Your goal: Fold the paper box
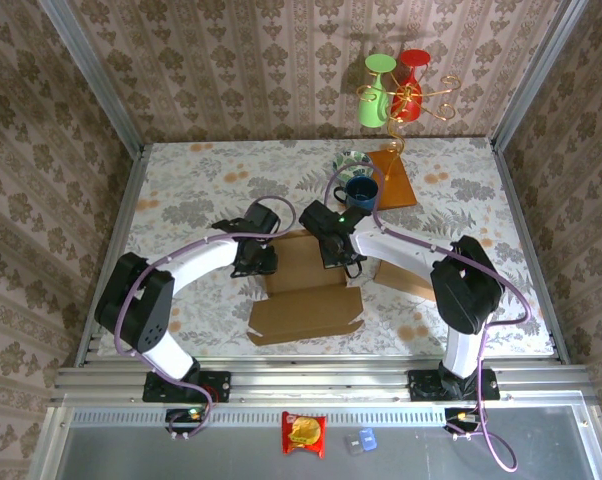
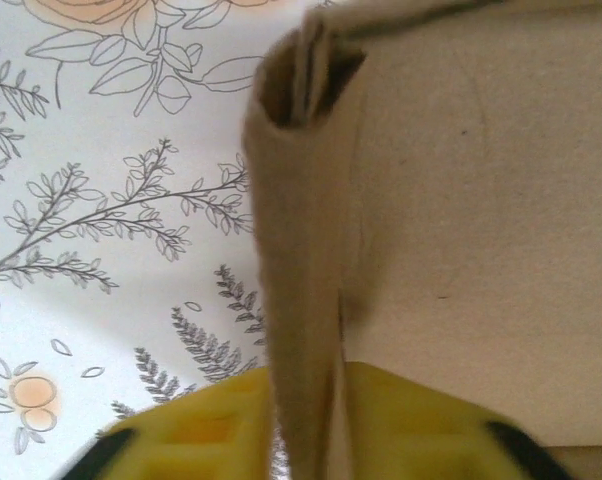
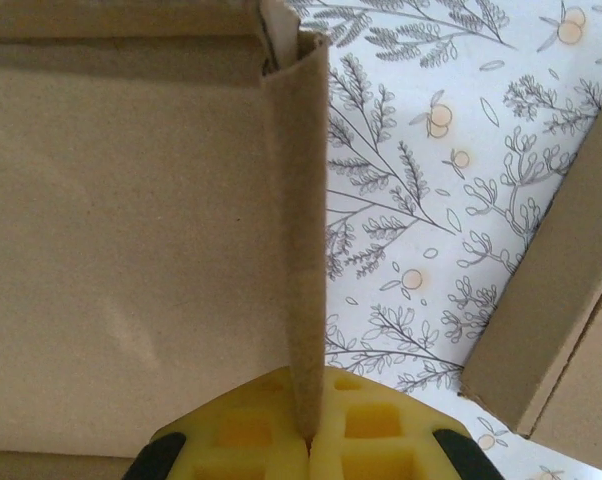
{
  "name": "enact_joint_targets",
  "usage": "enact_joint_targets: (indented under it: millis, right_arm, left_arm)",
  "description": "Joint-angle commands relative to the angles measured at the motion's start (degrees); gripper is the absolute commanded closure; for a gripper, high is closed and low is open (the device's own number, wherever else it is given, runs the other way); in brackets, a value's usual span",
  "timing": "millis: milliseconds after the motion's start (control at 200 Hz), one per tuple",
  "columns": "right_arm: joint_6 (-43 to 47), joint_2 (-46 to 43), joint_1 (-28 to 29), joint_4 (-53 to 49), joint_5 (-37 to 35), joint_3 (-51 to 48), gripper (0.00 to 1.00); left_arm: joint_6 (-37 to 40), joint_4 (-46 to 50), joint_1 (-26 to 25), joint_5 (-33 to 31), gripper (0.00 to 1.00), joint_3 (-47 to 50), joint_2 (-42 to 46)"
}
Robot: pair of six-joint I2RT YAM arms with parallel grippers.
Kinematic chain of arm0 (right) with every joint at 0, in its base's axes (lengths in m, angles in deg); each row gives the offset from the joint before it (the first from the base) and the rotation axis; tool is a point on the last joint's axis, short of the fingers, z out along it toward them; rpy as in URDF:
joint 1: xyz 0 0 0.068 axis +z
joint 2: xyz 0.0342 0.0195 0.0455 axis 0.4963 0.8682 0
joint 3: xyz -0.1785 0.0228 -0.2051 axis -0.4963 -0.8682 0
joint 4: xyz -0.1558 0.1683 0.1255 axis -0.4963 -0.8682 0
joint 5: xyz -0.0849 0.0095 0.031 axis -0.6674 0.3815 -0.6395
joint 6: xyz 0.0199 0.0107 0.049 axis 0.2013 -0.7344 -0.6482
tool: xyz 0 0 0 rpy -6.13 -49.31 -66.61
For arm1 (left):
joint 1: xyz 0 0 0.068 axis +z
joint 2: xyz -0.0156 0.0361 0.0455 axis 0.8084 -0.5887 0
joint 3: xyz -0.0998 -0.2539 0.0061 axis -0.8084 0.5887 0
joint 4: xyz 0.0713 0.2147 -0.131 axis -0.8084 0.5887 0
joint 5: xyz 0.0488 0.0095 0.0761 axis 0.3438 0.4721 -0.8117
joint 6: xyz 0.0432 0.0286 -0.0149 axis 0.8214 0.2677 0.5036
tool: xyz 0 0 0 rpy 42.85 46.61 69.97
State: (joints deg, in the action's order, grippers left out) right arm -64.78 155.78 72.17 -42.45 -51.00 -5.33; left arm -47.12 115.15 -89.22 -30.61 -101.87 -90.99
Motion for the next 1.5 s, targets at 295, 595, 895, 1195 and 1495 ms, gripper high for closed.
enact_joint_targets:
  millis: [295, 595, 895, 1195, 1495]
  right_arm:
    - [-8.76, 2.82, -3.91, -4.56, 5.92, -0.25, 1.0]
    - [-22.71, 2.08, -5.5, -4.34, 13.35, -2.16, 1.0]
    - [-37.43, -2.24, -5.41, 2.98, 16.92, -6.63, 1.0]
    - [-54.16, -2.26, -5.07, 10.45, 22.74, -11.92, 1.0]
    - [-66.24, -3.21, -2.7, 14.35, 25.14, -15.48, 1.0]
  left_arm:
    - [3.03, 7.82, 1.45, 0.29, 0.48, -10.17, 5.11]
    - [23.16, 2.84, -1.65, -25.36, 0.32, -12.41, 19.42]
    - [7.01, -6.24, 11.91, -16.64, 0.15, 0.3, 32.18]
    - [-5.9, 16.87, 12.74, -9.69, 0.5, 5.8, 41.24]
    - [-10.89, 7.24, 18.4, 13.05, 0.55, 21.55, 46.3]
